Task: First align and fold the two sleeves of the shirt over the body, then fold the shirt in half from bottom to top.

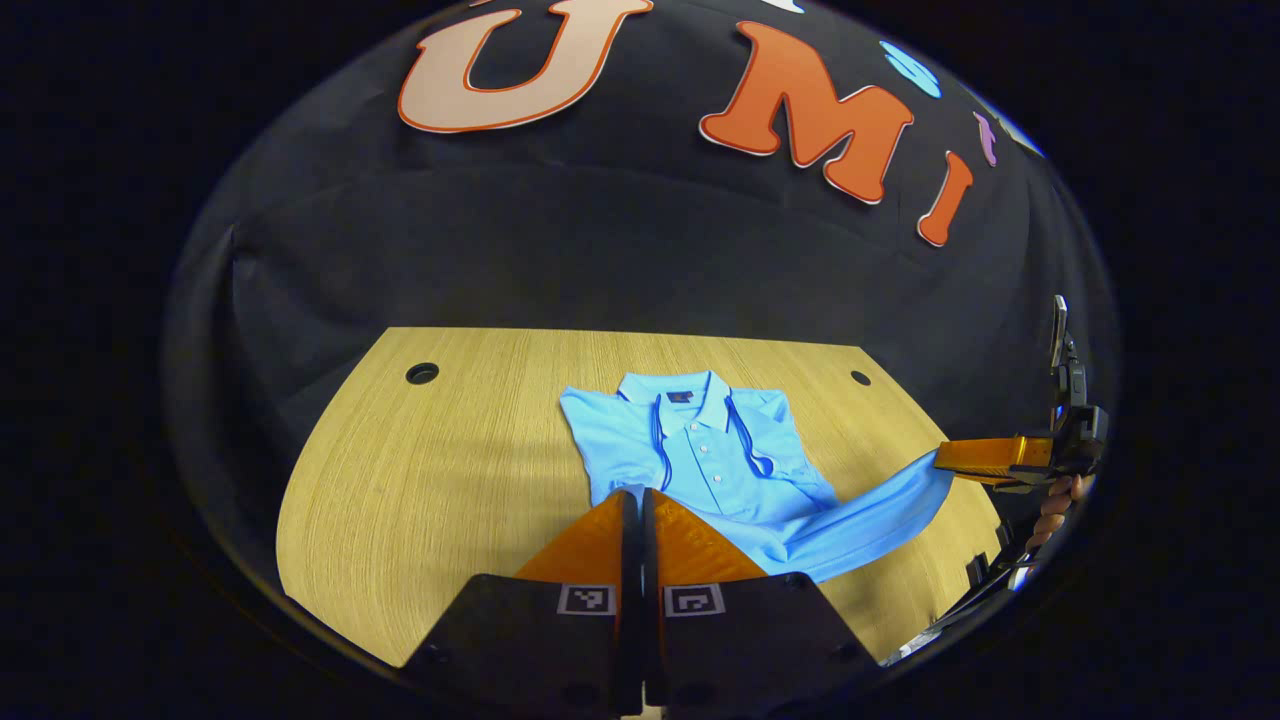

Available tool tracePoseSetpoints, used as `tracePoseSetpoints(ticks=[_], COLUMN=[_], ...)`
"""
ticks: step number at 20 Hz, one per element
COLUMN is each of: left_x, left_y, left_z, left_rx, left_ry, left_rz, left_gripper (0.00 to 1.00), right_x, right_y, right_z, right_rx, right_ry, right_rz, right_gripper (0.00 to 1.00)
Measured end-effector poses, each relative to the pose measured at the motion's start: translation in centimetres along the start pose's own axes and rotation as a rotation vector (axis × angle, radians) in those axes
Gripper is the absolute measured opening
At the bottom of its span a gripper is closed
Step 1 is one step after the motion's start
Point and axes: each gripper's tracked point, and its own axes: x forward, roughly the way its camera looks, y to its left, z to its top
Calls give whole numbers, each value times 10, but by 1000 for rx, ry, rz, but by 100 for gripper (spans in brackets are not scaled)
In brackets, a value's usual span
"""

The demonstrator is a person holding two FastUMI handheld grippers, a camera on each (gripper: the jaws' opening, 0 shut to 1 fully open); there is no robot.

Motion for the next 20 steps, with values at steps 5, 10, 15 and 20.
tracePoseSetpoints(ticks=[5, 10, 15, 20], left_x=[56, 121, 183, 230], left_y=[17, 40, 67, 88], left_z=[41, 72, 79, 77], left_rx=[14, -2, 8, 50], left_ry=[-22, -30, -9, 13], left_rz=[5, 0, 26, 50], left_gripper=[4, 5, 4, 4], right_x=[55, 114, 178, 226], right_y=[7, 16, 12, -10], right_z=[46, 86, 110, 106], right_rx=[9, -21, -66, -27], right_ry=[-19, -28, -5, 62], right_rz=[-12, -23, -57, -122], right_gripper=[1, 1, 1, 1])
